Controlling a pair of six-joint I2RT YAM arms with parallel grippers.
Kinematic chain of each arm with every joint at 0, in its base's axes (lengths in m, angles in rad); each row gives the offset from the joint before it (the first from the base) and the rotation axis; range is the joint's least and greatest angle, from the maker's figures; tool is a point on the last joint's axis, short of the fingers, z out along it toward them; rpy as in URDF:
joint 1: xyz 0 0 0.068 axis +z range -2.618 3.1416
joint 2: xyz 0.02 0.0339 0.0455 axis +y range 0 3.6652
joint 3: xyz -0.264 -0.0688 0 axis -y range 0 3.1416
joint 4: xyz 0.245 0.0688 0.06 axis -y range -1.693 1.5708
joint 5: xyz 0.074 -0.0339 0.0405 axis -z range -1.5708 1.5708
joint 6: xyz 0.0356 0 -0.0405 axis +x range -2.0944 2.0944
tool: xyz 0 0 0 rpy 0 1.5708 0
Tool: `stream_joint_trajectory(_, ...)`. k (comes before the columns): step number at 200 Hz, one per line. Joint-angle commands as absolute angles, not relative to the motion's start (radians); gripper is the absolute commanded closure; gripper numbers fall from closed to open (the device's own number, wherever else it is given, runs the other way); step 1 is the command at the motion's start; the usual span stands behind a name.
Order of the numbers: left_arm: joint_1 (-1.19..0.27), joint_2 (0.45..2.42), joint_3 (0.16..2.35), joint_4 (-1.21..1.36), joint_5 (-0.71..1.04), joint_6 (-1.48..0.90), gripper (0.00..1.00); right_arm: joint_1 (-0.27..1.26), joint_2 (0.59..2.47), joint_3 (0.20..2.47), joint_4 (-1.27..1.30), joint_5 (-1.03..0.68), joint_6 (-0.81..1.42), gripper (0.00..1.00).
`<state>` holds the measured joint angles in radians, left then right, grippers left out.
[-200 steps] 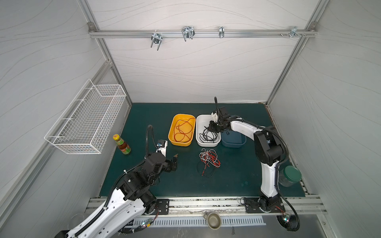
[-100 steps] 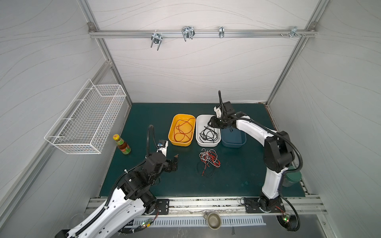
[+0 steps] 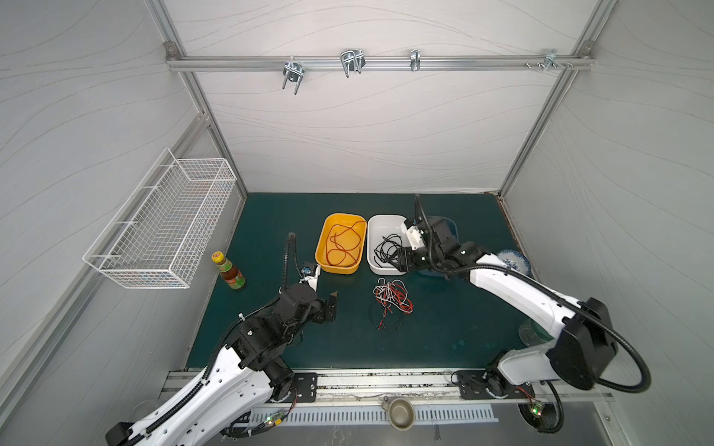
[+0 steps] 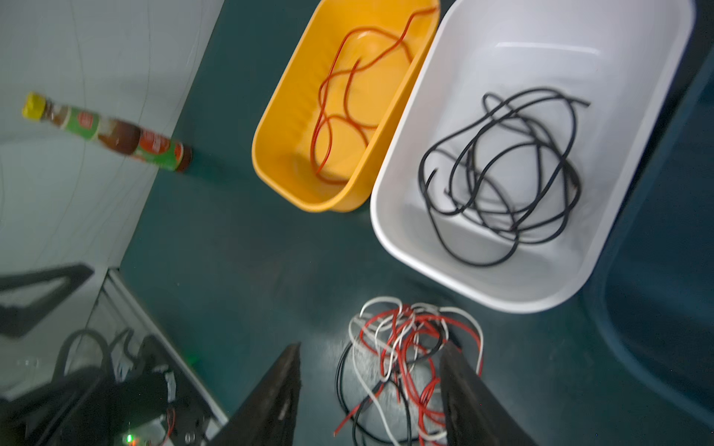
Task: Untangle the cables
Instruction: 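Move the right gripper to the red-white wire pile and lower it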
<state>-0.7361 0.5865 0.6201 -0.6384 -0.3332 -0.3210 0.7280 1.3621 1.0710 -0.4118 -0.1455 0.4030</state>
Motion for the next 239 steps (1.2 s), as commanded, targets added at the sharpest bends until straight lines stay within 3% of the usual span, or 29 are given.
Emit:
stream_joint_trajectory(1, -0.742, 0.586, 0.648, -0.619, -0.316, -0.321, 0.00, 0.782, 1.279, 0.978, -0.403, -0.104, 0.398, 0.42)
stream_joint_trajectory(53, -0.746, 0.590, 0.648, -0.622, -0.311, -0.322, 0.00, 0.965, 1.117, 0.703, -0.340, 0.054, 0.509, 0.44)
stream_joint_trajectory(114, -0.751, 0.593, 0.648, -0.623, -0.313, -0.322, 0.00, 1.049, 1.103, 0.518, -0.199, 0.116, 0.651, 0.46)
stream_joint_trajectory(177, -0.753, 0.601, 0.646, -0.622, -0.314, -0.322, 0.00, 1.117, 1.195, 0.475, -0.053, 0.195, 0.713, 0.56)
stream_joint_trajectory(239, -0.754, 0.603, 0.646, -0.618, -0.312, -0.322, 0.00, 1.117, 1.263, 0.500, -0.114, 0.368, 0.772, 0.68)
